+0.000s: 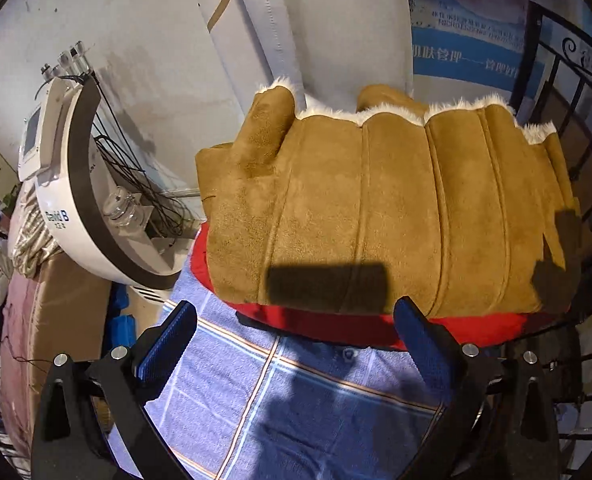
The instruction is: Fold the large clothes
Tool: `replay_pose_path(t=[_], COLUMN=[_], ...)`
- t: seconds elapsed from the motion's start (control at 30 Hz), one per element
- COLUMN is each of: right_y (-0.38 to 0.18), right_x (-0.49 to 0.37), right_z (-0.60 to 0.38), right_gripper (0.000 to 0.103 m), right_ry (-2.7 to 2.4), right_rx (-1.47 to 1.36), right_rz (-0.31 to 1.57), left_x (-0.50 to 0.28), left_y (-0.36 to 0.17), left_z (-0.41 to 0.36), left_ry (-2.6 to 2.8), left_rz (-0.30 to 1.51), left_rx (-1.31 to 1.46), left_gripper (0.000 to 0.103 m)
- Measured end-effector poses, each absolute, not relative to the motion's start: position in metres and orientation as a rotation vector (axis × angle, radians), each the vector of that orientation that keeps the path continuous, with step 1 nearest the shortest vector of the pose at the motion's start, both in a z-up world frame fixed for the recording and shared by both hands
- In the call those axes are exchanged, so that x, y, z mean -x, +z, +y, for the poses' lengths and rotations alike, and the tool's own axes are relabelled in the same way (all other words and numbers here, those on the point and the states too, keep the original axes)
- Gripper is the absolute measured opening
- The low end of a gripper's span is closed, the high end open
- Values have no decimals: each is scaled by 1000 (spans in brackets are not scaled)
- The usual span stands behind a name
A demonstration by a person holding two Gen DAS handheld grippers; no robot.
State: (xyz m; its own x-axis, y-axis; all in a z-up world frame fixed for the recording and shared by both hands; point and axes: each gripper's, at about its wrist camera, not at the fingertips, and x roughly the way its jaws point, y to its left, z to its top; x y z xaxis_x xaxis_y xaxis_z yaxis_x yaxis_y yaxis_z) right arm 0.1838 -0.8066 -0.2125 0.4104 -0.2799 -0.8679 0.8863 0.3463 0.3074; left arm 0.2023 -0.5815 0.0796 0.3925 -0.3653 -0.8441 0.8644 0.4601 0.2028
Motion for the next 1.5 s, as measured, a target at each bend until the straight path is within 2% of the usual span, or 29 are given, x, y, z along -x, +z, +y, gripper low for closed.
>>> replay_pose_path(t=[0.1, 0.33, 0.5, 0.93, 1.5], right_y=[-206, -203, -209, -212, -213], right_x=[-216, -247, -258, -275, -277], right_z=[-785, -763, -756, -740, -739], right_gripper=[90, 90, 90, 90, 90], right_ry=[-811, -777, -749, -766, -758], right_rx=[-771, -645, -626, -508, -505], right_rz=[922, 1001, 1030, 1091, 1093], left_x=[-191, -187, -189, -193, -190], left_y=[85, 89, 81, 75, 72], left_z=[-578, -573, -570, -563, -563], left_ry=[-868, -866, -831, -735, -751], left_rz=[783, 846, 907, 879, 910], left_rx=[-749, -700, -678, -734, -735], left_gripper=[97, 97, 97, 97, 97])
